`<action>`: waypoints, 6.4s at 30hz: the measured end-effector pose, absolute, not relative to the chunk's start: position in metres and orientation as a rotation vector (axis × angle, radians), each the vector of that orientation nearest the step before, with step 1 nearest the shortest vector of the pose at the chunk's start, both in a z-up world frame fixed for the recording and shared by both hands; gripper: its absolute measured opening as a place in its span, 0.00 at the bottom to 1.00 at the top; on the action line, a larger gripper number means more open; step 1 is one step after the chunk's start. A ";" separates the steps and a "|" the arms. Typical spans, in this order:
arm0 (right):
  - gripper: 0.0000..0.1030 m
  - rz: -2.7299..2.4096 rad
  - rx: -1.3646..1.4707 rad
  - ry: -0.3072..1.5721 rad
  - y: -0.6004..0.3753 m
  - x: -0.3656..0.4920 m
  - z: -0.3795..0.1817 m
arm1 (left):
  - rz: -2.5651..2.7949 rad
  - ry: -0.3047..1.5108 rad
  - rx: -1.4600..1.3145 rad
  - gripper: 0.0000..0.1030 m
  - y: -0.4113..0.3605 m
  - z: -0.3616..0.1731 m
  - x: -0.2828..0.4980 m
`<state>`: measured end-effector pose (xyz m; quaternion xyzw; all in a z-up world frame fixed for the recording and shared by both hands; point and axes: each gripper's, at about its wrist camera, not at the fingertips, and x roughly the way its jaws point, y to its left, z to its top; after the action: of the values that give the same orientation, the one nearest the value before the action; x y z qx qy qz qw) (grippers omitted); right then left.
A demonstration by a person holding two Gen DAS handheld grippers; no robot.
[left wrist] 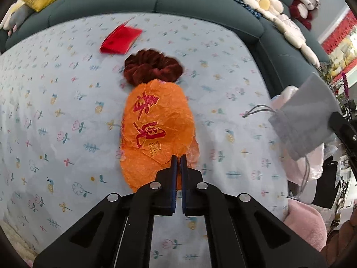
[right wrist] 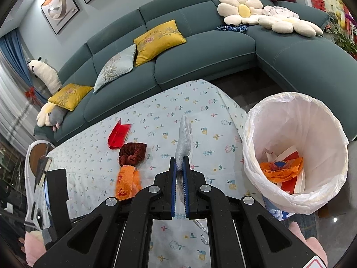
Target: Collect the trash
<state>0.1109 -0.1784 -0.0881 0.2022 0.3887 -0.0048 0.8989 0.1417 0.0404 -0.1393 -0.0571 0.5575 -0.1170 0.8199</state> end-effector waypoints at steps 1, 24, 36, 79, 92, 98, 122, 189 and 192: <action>0.06 -0.013 0.423 0.797 -0.181 0.109 -0.086 | -0.256 1.180 -0.121 0.02 0.037 -0.137 0.142; 0.06 -0.151 0.462 0.649 -0.288 0.073 -0.039 | -0.550 0.997 0.034 0.02 -0.119 -0.045 0.134; 0.07 -0.217 0.491 0.654 -0.334 0.065 -0.052 | -0.652 1.005 0.069 0.06 -0.173 -0.050 0.140; 0.48 -0.072 0.339 0.694 -0.202 0.111 -0.026 | -0.359 0.936 -0.087 0.50 -0.014 -0.033 0.165; 0.48 0.025 0.259 0.781 -0.119 0.154 -0.047 | -0.214 0.953 -0.150 0.51 0.088 -0.052 0.193; 0.48 0.060 0.250 0.840 -0.089 0.180 -0.069 | -0.145 0.971 -0.150 0.55 0.129 -0.071 0.217; 0.49 0.033 0.253 1.064 -0.045 0.288 -0.203 | -0.090 1.021 -0.020 0.61 0.138 -0.171 0.342; 0.16 -0.234 0.397 0.692 -0.290 0.065 -0.043 | -0.469 0.881 0.148 0.01 -0.126 -0.027 0.129; 0.16 -0.248 0.411 0.688 -0.303 0.062 -0.044 | -0.484 0.877 0.166 0.01 -0.140 -0.027 0.127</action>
<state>0.0616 -0.3027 -0.0437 0.1997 0.3340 -0.1202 0.9133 0.1273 -0.1404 -0.0271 0.0794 0.4199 -0.2315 0.8739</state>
